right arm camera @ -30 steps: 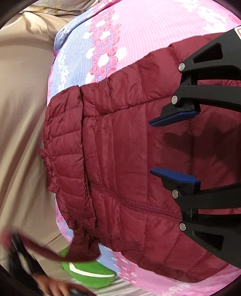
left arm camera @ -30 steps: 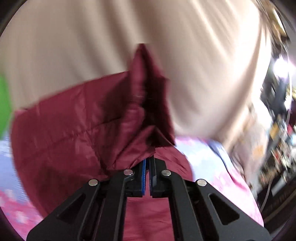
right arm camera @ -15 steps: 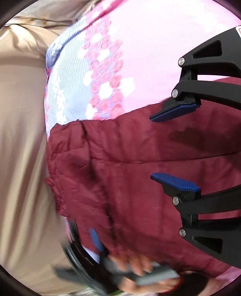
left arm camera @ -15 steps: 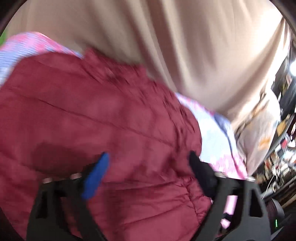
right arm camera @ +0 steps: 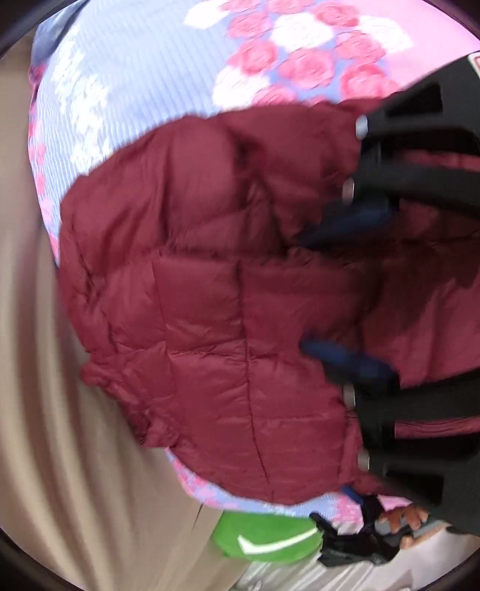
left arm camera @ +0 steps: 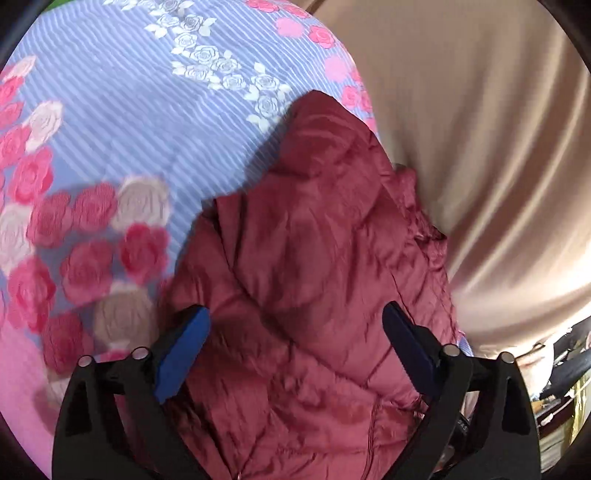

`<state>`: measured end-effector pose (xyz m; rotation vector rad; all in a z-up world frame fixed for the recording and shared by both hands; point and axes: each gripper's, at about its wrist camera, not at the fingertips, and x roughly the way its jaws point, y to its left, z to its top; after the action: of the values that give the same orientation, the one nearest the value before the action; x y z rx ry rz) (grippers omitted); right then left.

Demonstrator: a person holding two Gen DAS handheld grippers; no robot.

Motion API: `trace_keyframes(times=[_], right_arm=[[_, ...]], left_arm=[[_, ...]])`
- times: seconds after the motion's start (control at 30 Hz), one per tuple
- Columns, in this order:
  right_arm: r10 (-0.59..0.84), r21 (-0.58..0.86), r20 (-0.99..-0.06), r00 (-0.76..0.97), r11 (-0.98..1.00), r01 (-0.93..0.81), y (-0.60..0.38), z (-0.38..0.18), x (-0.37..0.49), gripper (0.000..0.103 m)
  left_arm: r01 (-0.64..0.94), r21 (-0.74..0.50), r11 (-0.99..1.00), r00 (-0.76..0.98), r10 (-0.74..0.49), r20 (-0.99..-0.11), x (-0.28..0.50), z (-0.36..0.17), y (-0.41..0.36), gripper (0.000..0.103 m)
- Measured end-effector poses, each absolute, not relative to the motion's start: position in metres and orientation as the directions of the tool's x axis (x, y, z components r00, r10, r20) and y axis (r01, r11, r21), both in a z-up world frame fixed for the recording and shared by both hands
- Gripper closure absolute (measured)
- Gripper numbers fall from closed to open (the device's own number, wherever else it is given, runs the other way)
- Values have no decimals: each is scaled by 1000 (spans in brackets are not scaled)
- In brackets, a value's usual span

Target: Fold large clothes

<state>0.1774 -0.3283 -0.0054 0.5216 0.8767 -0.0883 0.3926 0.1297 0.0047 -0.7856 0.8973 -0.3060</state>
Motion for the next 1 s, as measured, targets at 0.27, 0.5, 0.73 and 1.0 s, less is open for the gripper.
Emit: trace_keyframes(times=[0.27,0.5,0.73,1.0], right_arm=[[56,273,-341,939,961,42,-302,119,148,100],[-45,273,-651,758,918,289,-348,16,218,100],[-22,302,-652,758,909,286,-369,-6,213,102],[-152,237,-519,841,920,312,-330,66,180,91]], left_arm=[[-18,-530,848,600,-415,-684,430,14,84,93],[-2,-368,930,654,-277,-704,422,-5,67,95],[29,-331,943,692,-258,-674,413,-10,63,93],[-5,-376,927,709,-262,-655,389,-10,85,93]])
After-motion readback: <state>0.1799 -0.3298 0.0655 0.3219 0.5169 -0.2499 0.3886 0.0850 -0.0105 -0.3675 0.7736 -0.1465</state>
